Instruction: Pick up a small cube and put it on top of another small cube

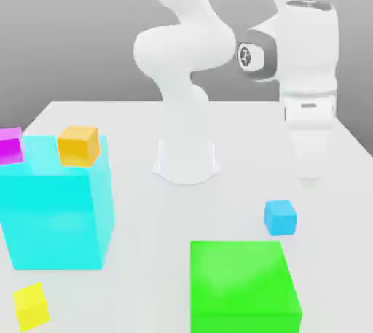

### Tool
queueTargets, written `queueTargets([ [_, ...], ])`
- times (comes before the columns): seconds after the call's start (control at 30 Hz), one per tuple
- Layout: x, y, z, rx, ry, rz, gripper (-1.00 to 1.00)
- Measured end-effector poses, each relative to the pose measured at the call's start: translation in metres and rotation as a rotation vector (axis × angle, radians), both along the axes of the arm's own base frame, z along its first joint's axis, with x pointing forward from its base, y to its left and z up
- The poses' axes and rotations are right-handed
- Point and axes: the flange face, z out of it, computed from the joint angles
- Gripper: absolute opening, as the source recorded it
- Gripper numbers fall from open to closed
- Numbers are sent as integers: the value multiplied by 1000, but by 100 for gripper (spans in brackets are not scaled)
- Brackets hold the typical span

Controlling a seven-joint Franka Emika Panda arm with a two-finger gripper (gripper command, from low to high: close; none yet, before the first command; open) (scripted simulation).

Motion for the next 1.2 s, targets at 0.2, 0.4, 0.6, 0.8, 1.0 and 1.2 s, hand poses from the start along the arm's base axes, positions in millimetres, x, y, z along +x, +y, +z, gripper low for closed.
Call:
queueTargets([
  [0.2,-29,-1,-59,-40,46,130,0],
  [0.4,-31,-2,-94,-41,47,132,-100],
  [0.6,-31,-2,-94,-42,48,132,-100],
  [0.8,-30,-1,-54,-42,48,132,-100],
  [1.0,22,-28,-3,-34,42,-23,-100],
  [1.2,117,-140,70,-23,30,-389,-100],
])
